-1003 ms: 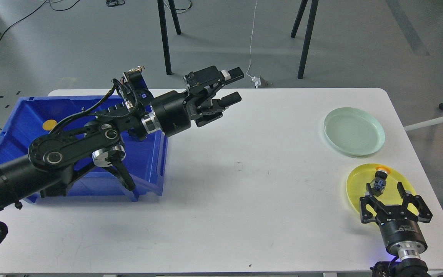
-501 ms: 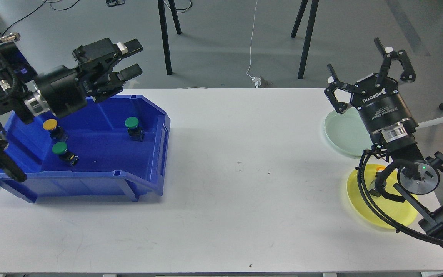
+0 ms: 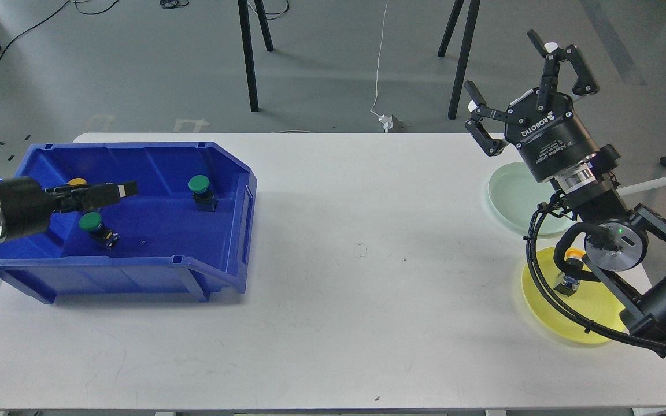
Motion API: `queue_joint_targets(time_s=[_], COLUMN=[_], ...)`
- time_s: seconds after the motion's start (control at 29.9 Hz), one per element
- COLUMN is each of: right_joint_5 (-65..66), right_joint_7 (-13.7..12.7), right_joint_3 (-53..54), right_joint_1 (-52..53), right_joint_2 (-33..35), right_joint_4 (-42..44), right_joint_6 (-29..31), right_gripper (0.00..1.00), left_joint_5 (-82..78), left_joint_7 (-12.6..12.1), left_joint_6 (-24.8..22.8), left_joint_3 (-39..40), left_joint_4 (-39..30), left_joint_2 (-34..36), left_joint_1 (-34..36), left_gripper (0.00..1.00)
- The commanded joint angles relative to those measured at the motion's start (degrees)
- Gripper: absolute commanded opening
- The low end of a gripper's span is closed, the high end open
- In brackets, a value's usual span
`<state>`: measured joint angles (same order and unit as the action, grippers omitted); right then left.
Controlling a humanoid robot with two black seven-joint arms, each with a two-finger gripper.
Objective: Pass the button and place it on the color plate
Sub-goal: 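Raise the right gripper off the plate and move the left gripper into the bin, then grasp a green button in the blue bin with the left gripper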
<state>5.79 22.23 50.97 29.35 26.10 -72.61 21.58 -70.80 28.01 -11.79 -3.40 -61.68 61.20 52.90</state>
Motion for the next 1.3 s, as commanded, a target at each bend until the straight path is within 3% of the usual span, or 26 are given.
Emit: queue_joint_targets(time_s=[0.0, 0.23, 1.27], right_joint_5=[0.0, -0.1, -0.1], right_joint_7=[0.1, 0.1, 0.2], right_joint_3=[0.2, 0.9, 0.9], right_joint_1=[-0.3, -1.7, -3.7], right_joint_2=[0.1, 0.9, 0.9], right_joint_4=[-0.2, -0.6, -0.4], right_joint_6=[0.1, 0.2, 0.4], right_gripper=[0.98, 0.98, 0.98], left_joint_5=[-4.9, -8.7, -8.8], left_joint_7=[0.0, 0.0, 0.0], left_joint_6=[0.1, 0.5, 0.2], left_joint_3=[-2.1, -2.8, -2.7], left_joint_4=[8.7, 15.9, 20.3], left_joint_2=[-4.0, -7.4, -10.8], left_joint_1=[0.0, -0.7, -2.2], left_gripper=[0.80, 0.80, 0.80])
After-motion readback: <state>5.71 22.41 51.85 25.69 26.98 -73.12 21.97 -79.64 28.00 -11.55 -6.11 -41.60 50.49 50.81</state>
